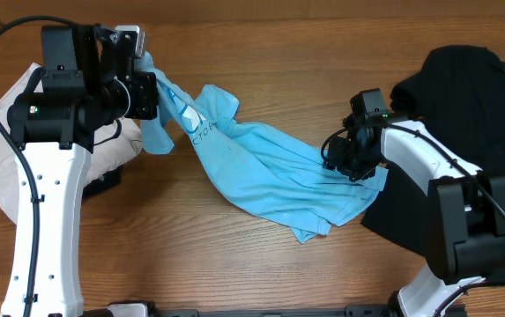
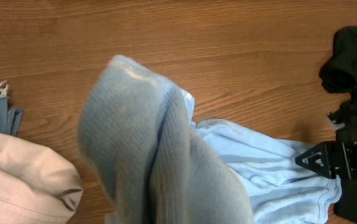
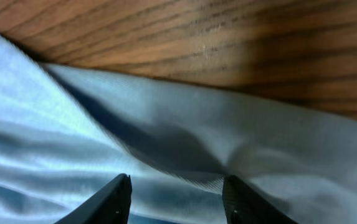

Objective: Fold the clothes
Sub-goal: 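Stretch the T-shirt between both grippers, pulling it apart across the table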

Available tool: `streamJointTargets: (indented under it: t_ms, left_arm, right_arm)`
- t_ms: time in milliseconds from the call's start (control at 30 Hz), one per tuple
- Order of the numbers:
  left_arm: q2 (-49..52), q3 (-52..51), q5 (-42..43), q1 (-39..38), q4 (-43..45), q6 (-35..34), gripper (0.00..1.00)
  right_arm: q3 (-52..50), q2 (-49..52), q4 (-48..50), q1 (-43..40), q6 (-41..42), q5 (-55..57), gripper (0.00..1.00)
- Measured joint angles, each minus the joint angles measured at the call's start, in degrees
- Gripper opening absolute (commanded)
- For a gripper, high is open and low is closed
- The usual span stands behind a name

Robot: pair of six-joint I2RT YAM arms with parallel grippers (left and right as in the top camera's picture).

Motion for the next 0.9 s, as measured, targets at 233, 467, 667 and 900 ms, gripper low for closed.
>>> streamJointTargets:
  t_ms: [233,467,667,900]
  left_arm:
    - [0.0,0.0,0.0,0.0,-0.02,0.0,0.07]
    - [0.0,0.0,0.02,0.0,-0.02,-0.02,0.06]
    - [0.0,0.0,0.02,0.0,-0.02,-0.02,0.05]
    - [0.0,0.0,0.0,0.0,0.94,-0.42,0.04]
  right_arm:
    - [-1.18,-0.02,2.97,0.0,-2.1,0.22,0.09]
    - [-0.9,-0.02,1.75,0.0,-4.74,1.29,0.04]
    - [5.64,-0.02,1.7,0.0,-5.57,4.44,0.04]
    - [7.26,-0.04,17.84,-0.26,-9.31,8.11,0.04]
